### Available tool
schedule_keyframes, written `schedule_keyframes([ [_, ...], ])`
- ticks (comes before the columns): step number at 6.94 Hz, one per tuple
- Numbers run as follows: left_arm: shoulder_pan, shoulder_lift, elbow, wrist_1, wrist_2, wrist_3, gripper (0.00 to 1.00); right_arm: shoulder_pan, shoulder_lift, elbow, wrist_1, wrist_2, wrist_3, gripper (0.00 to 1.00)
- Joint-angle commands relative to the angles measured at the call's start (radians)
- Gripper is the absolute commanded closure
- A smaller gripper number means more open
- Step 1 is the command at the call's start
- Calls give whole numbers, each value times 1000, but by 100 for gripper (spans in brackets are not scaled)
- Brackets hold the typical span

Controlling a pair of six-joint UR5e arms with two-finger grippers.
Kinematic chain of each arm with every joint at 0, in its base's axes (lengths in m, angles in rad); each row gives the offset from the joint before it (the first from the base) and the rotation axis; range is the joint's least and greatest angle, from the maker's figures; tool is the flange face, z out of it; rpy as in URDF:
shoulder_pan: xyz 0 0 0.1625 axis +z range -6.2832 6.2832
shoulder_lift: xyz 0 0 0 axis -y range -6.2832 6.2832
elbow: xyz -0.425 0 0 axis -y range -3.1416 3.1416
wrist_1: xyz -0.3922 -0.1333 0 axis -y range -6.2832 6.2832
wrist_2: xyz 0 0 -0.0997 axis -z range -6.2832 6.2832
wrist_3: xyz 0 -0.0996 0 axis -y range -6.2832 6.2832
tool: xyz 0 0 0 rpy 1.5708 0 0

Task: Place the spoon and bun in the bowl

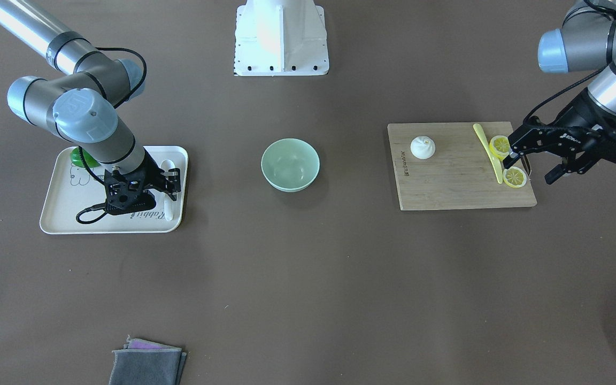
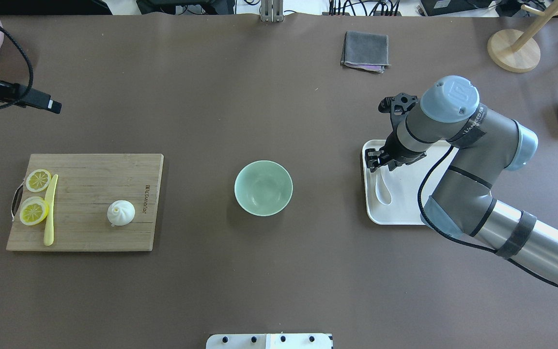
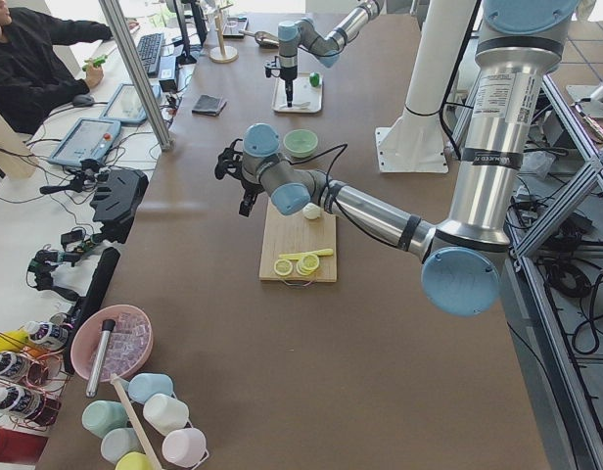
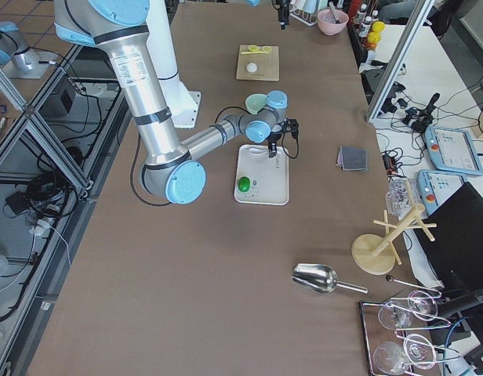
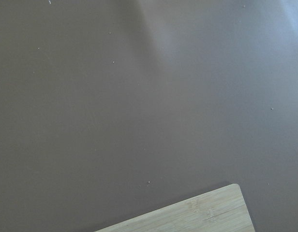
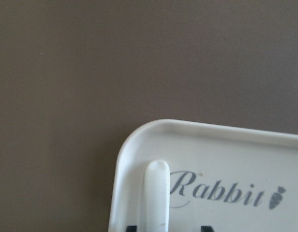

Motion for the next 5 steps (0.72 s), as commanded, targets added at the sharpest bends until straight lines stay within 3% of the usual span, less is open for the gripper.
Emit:
schedule_keyframes([
  [1, 0, -6, 4, 0, -1, 1, 2, -5, -1, -3, -1, -5, 2, 76],
  [2, 0, -6, 4, 0, -1, 1, 2, -7, 7, -3, -1, -5, 2, 91],
  [3, 0, -6, 6, 0, -1, 1, 2, -8, 22, -12, -1, -5, 4, 100],
  [5, 0, -7, 0, 0, -2, -1, 2, 8, 35, 0, -1, 4, 10, 100],
])
